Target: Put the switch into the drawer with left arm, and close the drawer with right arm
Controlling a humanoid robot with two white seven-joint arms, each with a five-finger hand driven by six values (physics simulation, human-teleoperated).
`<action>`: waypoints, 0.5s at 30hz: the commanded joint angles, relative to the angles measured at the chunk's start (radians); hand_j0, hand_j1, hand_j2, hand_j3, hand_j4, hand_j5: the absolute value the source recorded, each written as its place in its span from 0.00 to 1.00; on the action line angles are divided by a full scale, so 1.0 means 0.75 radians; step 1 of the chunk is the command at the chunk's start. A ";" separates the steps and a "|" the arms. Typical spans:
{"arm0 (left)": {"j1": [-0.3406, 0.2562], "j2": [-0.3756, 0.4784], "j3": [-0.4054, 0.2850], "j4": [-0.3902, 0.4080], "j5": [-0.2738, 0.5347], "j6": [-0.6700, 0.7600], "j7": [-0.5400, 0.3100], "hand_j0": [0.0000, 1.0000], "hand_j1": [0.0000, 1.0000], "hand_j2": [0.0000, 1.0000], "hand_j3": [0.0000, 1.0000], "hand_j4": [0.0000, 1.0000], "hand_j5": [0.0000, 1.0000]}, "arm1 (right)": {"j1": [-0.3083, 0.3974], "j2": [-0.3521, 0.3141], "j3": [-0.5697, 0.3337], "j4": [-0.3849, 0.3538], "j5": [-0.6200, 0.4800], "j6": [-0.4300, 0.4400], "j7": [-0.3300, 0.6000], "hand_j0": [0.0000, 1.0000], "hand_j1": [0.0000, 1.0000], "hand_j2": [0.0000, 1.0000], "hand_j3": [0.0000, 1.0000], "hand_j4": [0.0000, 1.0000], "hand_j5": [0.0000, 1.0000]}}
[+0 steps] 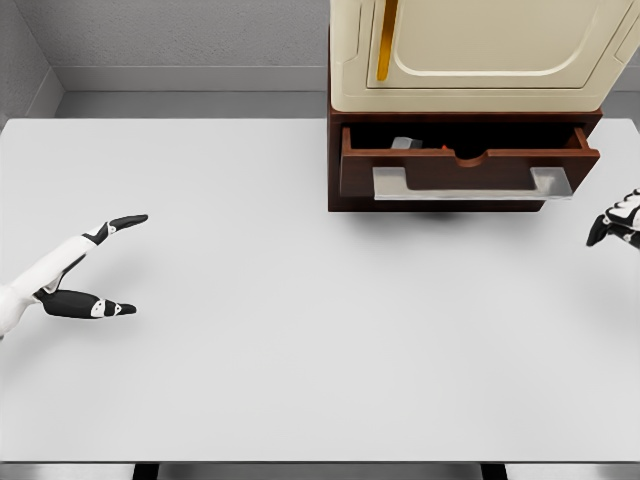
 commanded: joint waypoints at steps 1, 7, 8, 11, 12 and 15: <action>0.000 -0.001 0.000 -0.001 0.011 0.003 0.000 1.00 1.00 1.00 1.00 1.00 1.00 | -0.002 0.003 0.003 -0.020 0.016 0.000 -0.002 0.38 0.38 0.38 0.38 0.38 0.38; 0.002 -0.001 0.000 -0.001 0.001 0.003 0.000 1.00 1.00 1.00 1.00 1.00 1.00 | -0.004 0.023 0.009 -0.122 0.059 0.000 -0.002 0.40 0.40 0.40 0.40 0.40 0.40; 0.002 -0.001 0.000 -0.001 0.001 0.003 0.000 1.00 1.00 1.00 1.00 1.00 1.00 | -0.004 0.023 0.011 -0.141 0.061 0.000 -0.002 0.40 0.40 0.40 0.40 0.40 0.40; 0.002 -0.001 0.000 -0.001 0.001 0.003 0.000 1.00 1.00 1.00 1.00 1.00 1.00 | -0.006 0.025 0.025 -0.151 0.063 0.000 0.000 0.40 0.40 0.40 0.40 0.40 0.40; 0.002 -0.001 -0.002 -0.001 -0.001 0.003 0.000 1.00 1.00 1.00 1.00 1.00 1.00 | -0.006 0.042 0.029 -0.157 0.063 0.000 0.000 0.41 0.41 0.41 0.41 0.41 0.41; 0.000 -0.011 -0.002 0.001 -0.005 0.003 0.000 1.00 1.00 1.00 1.00 1.00 1.00 | -0.043 0.107 0.031 -0.157 0.126 0.000 0.000 0.42 0.42 0.42 0.42 0.42 0.42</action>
